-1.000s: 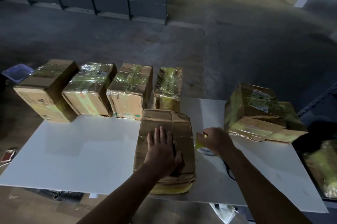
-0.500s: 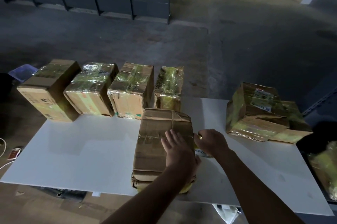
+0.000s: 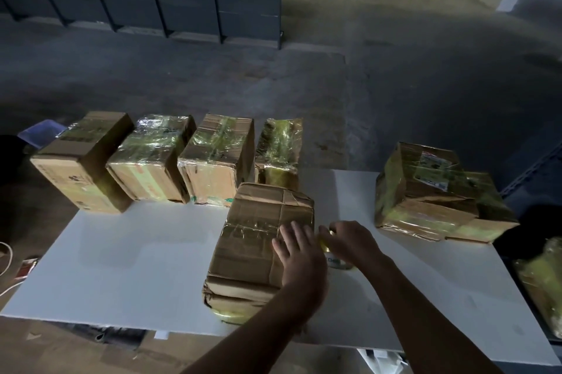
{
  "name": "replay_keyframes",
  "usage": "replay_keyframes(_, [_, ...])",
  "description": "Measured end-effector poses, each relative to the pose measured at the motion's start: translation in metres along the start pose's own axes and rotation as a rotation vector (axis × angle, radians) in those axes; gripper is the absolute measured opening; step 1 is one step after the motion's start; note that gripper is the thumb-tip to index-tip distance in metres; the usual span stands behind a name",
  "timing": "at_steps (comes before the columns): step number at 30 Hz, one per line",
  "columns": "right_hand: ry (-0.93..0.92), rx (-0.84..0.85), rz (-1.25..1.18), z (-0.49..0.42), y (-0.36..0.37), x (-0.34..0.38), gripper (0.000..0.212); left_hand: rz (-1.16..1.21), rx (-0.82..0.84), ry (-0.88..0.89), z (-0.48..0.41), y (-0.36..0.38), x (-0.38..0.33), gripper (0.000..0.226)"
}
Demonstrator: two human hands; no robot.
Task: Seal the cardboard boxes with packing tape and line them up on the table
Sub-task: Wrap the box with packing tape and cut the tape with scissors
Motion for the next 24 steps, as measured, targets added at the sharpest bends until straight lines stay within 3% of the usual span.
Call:
replay_keyframes(4, [-0.02, 0.01, -0.158, -0.002, -0.016, 0.017, 0.042, 0.246, -0.059, 0.044, 0.007, -0.016, 0.02, 0.083])
replay_keyframes(10, [-0.189, 0.017, -0.369, -0.006, -0.056, 0.066, 0.039, 0.855, -0.242, 0.053, 0.008, -0.026, 0.069, 0.065])
replay_keyframes(13, [-0.219, 0.035, -0.421, -0.008, -0.052, 0.079, 0.037, 1.009, -0.27, 0.027, 0.016, -0.032, 0.095, 0.059])
replay_keyframes(18, [-0.188, 0.118, -0.48, -0.003, -0.02, 0.097, 0.043, 0.962, -0.235, 0.06, 0.025, -0.026, 0.131, 0.075])
replay_keyframes(24, [-0.183, 0.121, -0.554, -0.004, 0.009, 0.123, 0.04, 0.371, -0.184, 0.069, 0.013, -0.008, 0.163, 0.079])
Point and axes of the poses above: each hand's wrist, its own z-axis away from the middle knuckle, its own y-axis out of the palm, x = y × z, the point moved 3 cm from there along -z, towards the middle knuckle, and after that the axes turned 5 degrees about -z, right-handed, at the moved point
